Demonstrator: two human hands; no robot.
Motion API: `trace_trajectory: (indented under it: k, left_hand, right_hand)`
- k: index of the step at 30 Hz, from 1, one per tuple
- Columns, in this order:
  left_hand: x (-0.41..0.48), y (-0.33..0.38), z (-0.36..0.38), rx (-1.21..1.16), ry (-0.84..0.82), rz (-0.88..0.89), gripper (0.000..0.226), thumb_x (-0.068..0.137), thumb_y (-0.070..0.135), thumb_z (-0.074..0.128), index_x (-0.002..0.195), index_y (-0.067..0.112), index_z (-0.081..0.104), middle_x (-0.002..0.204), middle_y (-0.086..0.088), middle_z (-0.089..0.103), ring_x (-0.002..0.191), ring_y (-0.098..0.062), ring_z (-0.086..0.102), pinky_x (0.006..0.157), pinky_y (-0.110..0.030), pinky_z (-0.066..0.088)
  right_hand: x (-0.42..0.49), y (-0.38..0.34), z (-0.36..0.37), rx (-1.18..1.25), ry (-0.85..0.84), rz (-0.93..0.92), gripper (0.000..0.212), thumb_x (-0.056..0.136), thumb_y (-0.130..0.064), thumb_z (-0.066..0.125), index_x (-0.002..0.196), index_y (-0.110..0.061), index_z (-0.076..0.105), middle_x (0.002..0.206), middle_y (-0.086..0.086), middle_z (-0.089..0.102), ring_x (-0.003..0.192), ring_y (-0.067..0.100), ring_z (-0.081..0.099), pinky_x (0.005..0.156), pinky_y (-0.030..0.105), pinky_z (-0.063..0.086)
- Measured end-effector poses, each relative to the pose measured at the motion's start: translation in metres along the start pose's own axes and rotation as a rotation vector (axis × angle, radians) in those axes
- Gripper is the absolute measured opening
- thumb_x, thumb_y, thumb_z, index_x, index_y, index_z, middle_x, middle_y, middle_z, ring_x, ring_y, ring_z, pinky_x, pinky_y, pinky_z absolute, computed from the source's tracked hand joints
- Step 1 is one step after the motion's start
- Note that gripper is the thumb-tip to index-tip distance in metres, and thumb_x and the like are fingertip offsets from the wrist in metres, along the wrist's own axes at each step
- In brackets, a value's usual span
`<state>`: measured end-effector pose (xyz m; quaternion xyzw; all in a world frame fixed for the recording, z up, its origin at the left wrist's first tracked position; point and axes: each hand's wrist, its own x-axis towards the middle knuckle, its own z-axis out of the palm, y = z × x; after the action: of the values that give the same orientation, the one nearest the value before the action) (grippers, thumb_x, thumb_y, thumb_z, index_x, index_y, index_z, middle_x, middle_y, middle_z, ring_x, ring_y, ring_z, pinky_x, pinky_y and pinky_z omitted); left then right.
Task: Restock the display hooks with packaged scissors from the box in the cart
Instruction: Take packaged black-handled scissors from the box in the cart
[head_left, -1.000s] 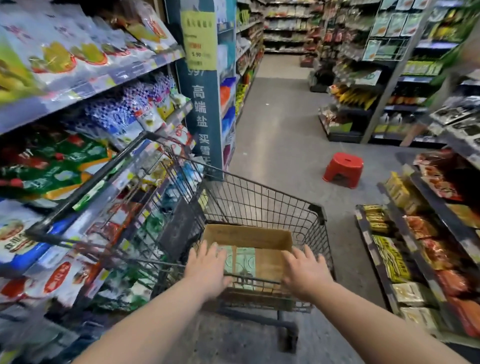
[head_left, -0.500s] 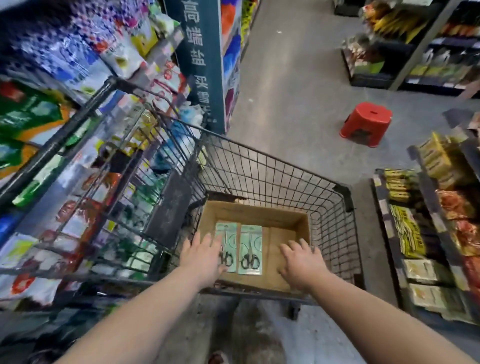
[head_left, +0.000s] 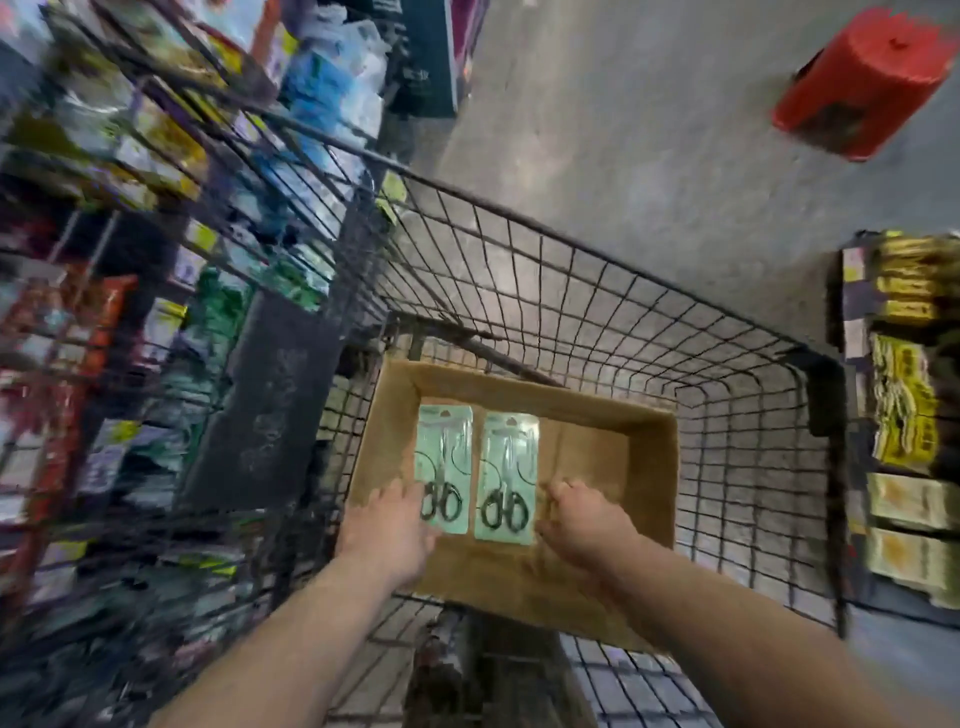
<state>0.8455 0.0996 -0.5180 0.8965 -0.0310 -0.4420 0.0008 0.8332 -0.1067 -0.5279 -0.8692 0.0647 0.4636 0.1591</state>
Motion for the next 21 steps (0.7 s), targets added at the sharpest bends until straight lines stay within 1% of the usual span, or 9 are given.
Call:
trace_trajectory:
  k: [4, 8, 10, 13, 15, 16, 18, 19, 21]
  left_hand:
    - [0.040, -0.001, 0.014, -0.068, -0.040, -0.059, 0.056, 0.092, 0.041, 0.052, 0.140, 0.016, 0.036, 0.138, -0.006, 0.044, 0.124, -0.027, 0.047, 0.100, -0.040, 0.044]
    - [0.076, 0.001, 0.030, -0.226, -0.093, -0.111, 0.062, 0.092, 0.039, 0.054, 0.145, 0.019, 0.029, 0.143, -0.005, 0.040, 0.128, -0.027, 0.045, 0.105, -0.044, 0.041]
    - [0.093, 0.002, 0.038, -0.321, -0.118, -0.129, 0.065, 0.092, 0.037, 0.057, 0.147, 0.019, 0.026, 0.144, -0.007, 0.039, 0.128, -0.028, 0.045, 0.106, -0.045, 0.040]
    - [0.115, 0.002, 0.049, -0.419, -0.126, -0.206, 0.068, 0.090, 0.034, 0.060, 0.147, 0.019, 0.026, 0.146, -0.009, 0.037, 0.131, -0.030, 0.043, 0.107, -0.044, 0.040]
    - [0.128, 0.000, 0.057, -0.537, -0.119, -0.265, 0.069, 0.088, 0.034, 0.063, 0.147, 0.018, 0.029, 0.145, -0.010, 0.038, 0.129, -0.032, 0.044, 0.106, -0.045, 0.041]
    - [0.135, -0.002, 0.062, -0.605, -0.112, -0.306, 0.070, 0.086, 0.035, 0.065, 0.146, 0.017, 0.032, 0.144, -0.011, 0.040, 0.127, -0.032, 0.047, 0.106, -0.045, 0.042]
    - [0.148, -0.008, 0.074, -0.736, -0.077, -0.373, 0.069, 0.079, 0.039, 0.069, 0.138, 0.017, 0.043, 0.136, -0.011, 0.051, 0.117, -0.033, 0.056, 0.100, -0.046, 0.047]
    - [0.155, -0.011, 0.080, -0.792, -0.053, -0.408, 0.067, 0.075, 0.040, 0.070, 0.133, 0.016, 0.047, 0.131, -0.011, 0.055, 0.112, -0.033, 0.059, 0.097, -0.047, 0.049]
    - [0.166, -0.014, 0.091, -0.883, -0.029, -0.470, 0.069, 0.073, 0.039, 0.073, 0.131, 0.012, 0.048, 0.128, -0.011, 0.057, 0.112, -0.034, 0.058, 0.097, -0.048, 0.049]
  right_hand:
    - [0.050, 0.002, 0.012, 0.089, -0.071, 0.044, 0.057, 0.094, -0.035, 0.050, 0.145, -0.023, 0.027, 0.135, 0.008, 0.051, 0.119, 0.025, 0.053, 0.098, 0.039, 0.047]
    - [0.093, 0.004, 0.029, 0.213, -0.083, 0.125, 0.060, 0.091, -0.032, 0.056, 0.144, -0.024, 0.030, 0.143, 0.007, 0.040, 0.125, 0.026, 0.047, 0.103, 0.041, 0.043]
    - [0.111, 0.007, 0.041, 0.302, -0.073, 0.182, 0.061, 0.089, -0.033, 0.058, 0.144, -0.024, 0.031, 0.141, 0.008, 0.043, 0.124, 0.026, 0.049, 0.102, 0.041, 0.044]
    - [0.132, 0.012, 0.057, 0.418, -0.078, 0.268, 0.056, 0.089, -0.032, 0.057, 0.139, -0.017, 0.036, 0.132, 0.010, 0.051, 0.115, 0.027, 0.055, 0.097, 0.042, 0.048]
    - [0.140, 0.014, 0.064, 0.514, -0.070, 0.305, 0.051, 0.090, -0.027, 0.057, 0.135, -0.012, 0.040, 0.127, 0.011, 0.056, 0.106, 0.026, 0.060, 0.091, 0.040, 0.053]
    - [0.143, 0.014, 0.066, 0.565, -0.053, 0.312, 0.052, 0.090, -0.023, 0.057, 0.137, -0.011, 0.038, 0.127, 0.012, 0.057, 0.100, 0.024, 0.062, 0.084, 0.036, 0.055]
    - [0.146, 0.014, 0.070, 0.658, -0.004, 0.321, 0.059, 0.088, -0.016, 0.058, 0.141, -0.012, 0.031, 0.127, 0.011, 0.056, 0.087, 0.020, 0.062, 0.070, 0.028, 0.053]
    - [0.148, 0.014, 0.072, 0.695, 0.021, 0.332, 0.061, 0.088, -0.014, 0.058, 0.142, -0.012, 0.030, 0.121, 0.009, 0.058, 0.081, 0.018, 0.060, 0.066, 0.026, 0.051]
    - [0.150, 0.012, 0.075, 0.760, 0.058, 0.361, 0.056, 0.087, -0.011, 0.058, 0.138, -0.009, 0.033, 0.093, 0.001, 0.059, 0.067, 0.013, 0.055, 0.056, 0.023, 0.046]
